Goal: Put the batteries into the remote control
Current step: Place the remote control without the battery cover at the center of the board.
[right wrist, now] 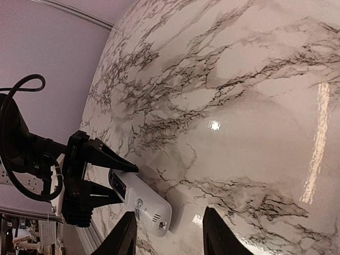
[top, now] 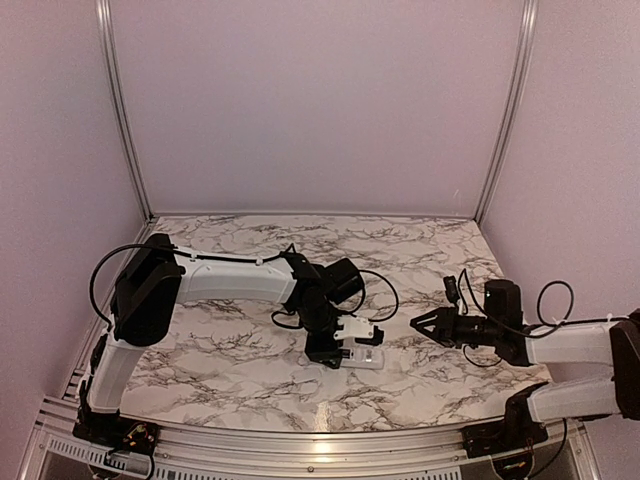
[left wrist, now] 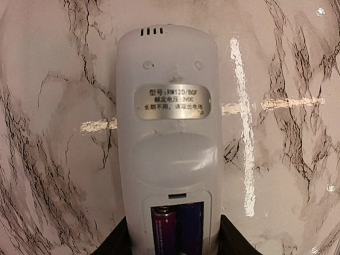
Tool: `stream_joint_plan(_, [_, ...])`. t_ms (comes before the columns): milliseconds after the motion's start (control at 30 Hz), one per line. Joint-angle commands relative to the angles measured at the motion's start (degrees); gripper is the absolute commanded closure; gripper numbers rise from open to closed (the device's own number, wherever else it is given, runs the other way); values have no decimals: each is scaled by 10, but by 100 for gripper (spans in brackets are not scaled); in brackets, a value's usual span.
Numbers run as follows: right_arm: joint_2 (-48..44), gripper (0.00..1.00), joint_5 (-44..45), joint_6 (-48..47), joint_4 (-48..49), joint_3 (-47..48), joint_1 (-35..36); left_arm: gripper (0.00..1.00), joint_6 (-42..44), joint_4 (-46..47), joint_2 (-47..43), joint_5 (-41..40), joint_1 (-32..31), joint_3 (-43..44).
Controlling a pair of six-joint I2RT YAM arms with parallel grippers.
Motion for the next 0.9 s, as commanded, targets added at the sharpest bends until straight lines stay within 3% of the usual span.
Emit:
stream_joint_plan(0, [14, 60, -17, 2, 30, -2, 3, 55, 13, -15, 16, -9, 0, 15])
stream_joint_plan(200, [51, 60, -20, -9, 40, 7, 21, 40, 16, -15, 18, -23, 2, 15])
stream_joint_plan(500, [126, 59, -23, -56, 36, 56, 49, 28, -3, -7, -20, -19, 18, 14])
stream_joint_plan(633, [174, 58, -19, -78, 33, 82, 56, 18, -46, 61, -105, -17, 37, -66])
stream_joint_plan(867, [249, 54, -39, -88, 55, 120, 86, 13, -159, 245, -256, -70, 57, -287])
